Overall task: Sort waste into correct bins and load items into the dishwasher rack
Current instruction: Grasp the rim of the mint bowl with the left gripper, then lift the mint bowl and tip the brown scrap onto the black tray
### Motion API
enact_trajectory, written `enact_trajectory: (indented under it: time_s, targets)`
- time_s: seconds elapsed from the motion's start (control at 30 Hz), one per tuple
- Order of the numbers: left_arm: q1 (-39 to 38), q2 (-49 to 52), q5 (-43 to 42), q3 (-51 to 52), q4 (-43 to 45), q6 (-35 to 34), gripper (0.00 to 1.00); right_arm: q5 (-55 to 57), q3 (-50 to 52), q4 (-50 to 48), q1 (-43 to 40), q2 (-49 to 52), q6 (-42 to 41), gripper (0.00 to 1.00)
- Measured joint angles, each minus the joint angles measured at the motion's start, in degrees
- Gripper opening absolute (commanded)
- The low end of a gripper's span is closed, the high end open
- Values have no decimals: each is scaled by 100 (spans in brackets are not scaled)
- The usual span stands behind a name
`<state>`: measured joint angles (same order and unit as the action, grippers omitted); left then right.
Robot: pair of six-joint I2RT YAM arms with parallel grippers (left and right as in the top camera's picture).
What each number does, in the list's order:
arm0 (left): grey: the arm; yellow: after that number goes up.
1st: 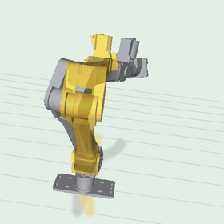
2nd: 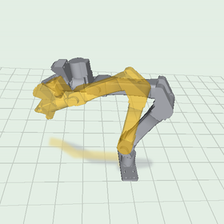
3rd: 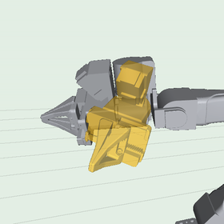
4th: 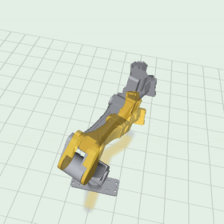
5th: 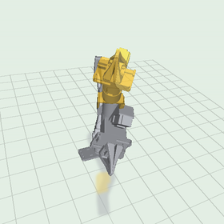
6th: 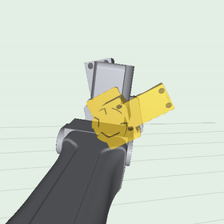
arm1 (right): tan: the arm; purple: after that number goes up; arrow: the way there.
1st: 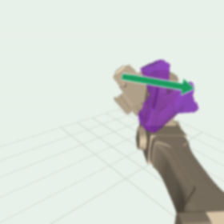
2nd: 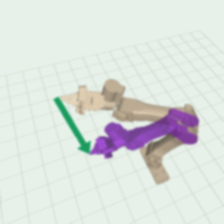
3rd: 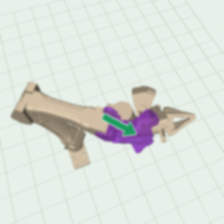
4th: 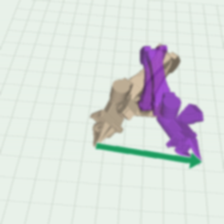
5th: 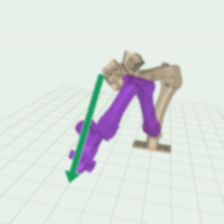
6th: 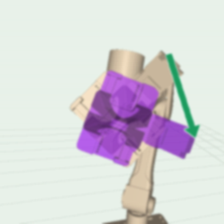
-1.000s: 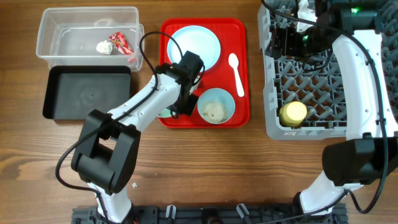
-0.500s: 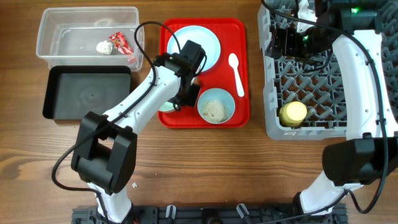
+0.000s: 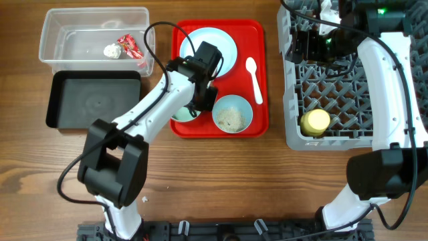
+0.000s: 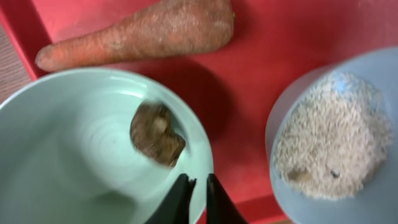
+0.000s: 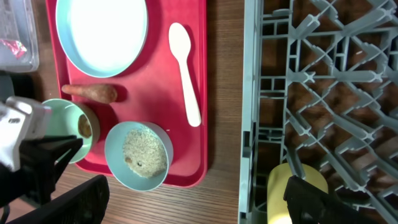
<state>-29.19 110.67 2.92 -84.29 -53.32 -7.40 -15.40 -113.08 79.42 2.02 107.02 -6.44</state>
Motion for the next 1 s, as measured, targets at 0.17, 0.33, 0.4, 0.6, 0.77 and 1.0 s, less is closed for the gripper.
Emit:
enact_trajectory:
  time_s: [0.17, 0.33, 0.4, 0.6, 0.77, 1.0]
  targets:
    - [0, 203, 26, 166, 94, -26, 21, 0, 0, 2, 0, 0, 55, 92]
    - [0, 240, 114, 216, 214, -50, 37, 0, 0, 0, 0, 0, 57, 92]
    - [0, 240, 138, 216, 247, -63, 39, 0, 0, 2, 0, 0, 61, 92]
    - [0, 240, 175, 216, 350, -63, 43, 0, 0, -2, 0, 0, 74, 92]
    - [0, 240, 175, 203, 365, -66, 43, 0, 0, -13, 0, -2, 74, 93]
    - [0, 240, 175, -59, 455, -284, 43, 0, 0, -20, 0, 0, 74, 92]
